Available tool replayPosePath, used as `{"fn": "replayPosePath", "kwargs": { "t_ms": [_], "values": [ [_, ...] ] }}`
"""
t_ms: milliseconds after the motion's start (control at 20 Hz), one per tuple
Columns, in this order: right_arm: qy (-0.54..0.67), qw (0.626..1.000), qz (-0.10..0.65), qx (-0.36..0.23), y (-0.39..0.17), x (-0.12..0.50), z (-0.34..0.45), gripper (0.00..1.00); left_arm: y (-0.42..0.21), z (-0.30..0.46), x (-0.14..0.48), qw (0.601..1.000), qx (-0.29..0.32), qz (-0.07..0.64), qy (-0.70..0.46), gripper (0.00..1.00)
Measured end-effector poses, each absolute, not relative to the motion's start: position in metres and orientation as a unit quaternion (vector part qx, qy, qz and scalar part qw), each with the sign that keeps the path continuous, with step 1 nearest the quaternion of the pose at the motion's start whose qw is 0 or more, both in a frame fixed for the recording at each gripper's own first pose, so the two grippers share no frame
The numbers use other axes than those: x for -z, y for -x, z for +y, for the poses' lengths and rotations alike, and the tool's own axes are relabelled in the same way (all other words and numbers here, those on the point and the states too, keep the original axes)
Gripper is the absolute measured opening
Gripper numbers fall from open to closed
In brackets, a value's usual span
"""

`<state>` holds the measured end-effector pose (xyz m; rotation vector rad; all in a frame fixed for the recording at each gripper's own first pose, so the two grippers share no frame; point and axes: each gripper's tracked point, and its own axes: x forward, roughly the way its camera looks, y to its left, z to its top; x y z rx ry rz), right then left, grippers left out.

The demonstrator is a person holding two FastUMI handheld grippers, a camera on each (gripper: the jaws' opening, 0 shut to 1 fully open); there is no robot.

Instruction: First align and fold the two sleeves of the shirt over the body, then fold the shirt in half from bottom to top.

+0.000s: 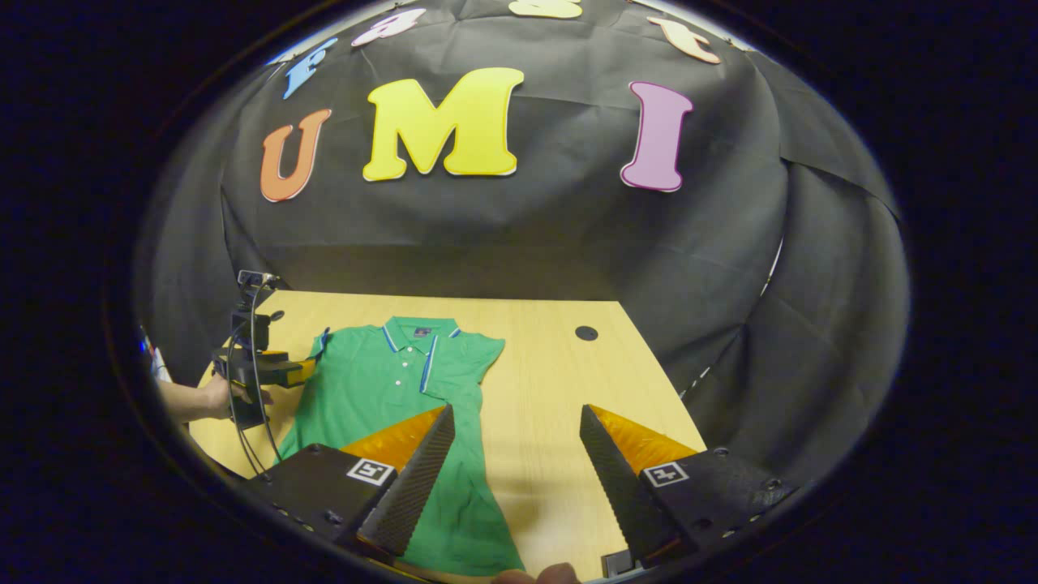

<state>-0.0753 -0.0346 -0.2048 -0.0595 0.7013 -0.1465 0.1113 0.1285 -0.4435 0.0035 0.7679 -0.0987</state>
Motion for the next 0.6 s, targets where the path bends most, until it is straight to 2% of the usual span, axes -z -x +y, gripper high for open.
{"fn": "replayPosePath", "kwargs": {
  "t_ms": [150,250,300,350,400,550,600],
  "values": [
    [0.025,0.931,0.356,0.077,0.078,0.212,-0.035,0.96,-0.118,0.128,0.454,0.926,0.050,0.373,-0.002,1.00],
    [0.011,0.928,0.364,0.079,0.079,0.217,-0.033,0.96,-0.121,0.131,0.459,0.927,0.045,0.373,-0.004,0.93],
    [0.005,0.926,0.368,0.082,0.079,0.219,-0.032,0.96,-0.123,0.132,0.461,0.927,0.043,0.373,-0.002,0.86],
    [0.002,0.925,0.371,0.085,0.079,0.221,-0.033,0.96,-0.126,0.130,0.460,0.928,0.046,0.370,0.002,0.89],
    [-0.001,0.924,0.373,0.086,0.078,0.222,-0.033,0.96,-0.128,0.130,0.460,0.929,0.045,0.368,-0.001,0.76],
    [-0.002,0.922,0.378,0.087,0.075,0.226,-0.034,0.96,-0.135,0.129,0.461,0.929,0.048,0.366,-0.013,0.65],
    [-0.002,0.921,0.380,0.087,0.075,0.227,-0.034,0.96,-0.137,0.129,0.461,0.930,0.047,0.364,-0.015,0.43]
  ]
}}
